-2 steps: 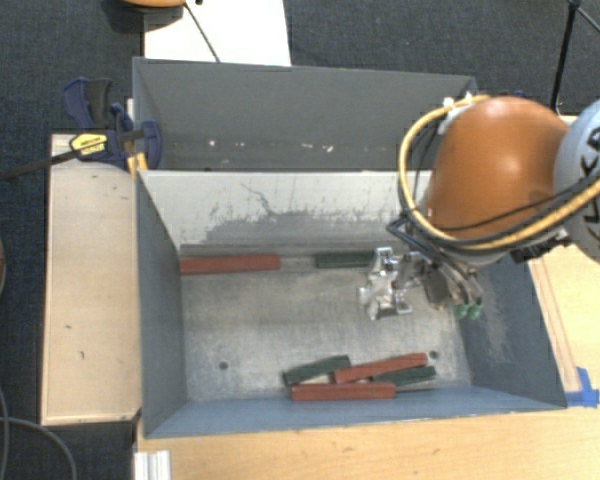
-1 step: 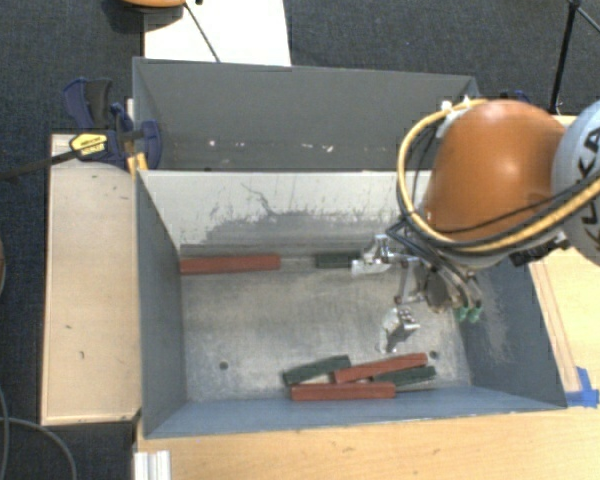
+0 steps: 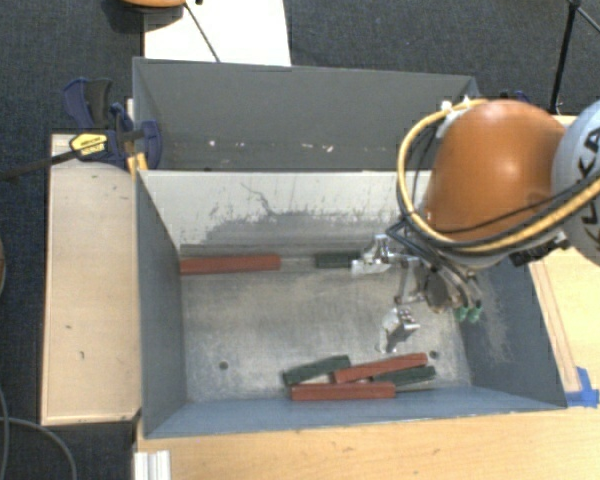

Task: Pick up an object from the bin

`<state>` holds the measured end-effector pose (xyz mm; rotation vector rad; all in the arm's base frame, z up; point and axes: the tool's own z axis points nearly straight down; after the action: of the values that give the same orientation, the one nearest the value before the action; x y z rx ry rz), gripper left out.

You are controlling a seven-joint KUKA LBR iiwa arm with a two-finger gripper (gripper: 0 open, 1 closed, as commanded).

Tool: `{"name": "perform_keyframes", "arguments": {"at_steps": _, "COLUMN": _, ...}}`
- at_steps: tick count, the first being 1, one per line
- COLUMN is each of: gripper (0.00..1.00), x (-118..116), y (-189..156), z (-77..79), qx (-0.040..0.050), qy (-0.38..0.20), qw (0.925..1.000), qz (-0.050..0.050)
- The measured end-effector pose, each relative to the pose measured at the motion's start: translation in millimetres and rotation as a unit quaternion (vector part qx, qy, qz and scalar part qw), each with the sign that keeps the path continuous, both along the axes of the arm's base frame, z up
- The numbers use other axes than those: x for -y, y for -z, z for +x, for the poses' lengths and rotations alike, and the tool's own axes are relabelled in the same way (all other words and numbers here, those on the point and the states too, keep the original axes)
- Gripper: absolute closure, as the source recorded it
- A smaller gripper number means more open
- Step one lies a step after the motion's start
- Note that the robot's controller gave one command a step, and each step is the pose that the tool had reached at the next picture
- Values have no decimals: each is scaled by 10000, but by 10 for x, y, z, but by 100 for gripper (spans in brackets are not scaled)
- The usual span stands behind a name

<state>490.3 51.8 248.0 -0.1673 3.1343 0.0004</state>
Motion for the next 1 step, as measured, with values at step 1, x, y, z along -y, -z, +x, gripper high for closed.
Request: {"name": "perform_keyframes", "arguments": {"at_steps": 1, "gripper": 0, "x": -51, "y": 452, "z": -23, "qx": 35, "qy": -260, "qw": 9997, "qz": 2}}
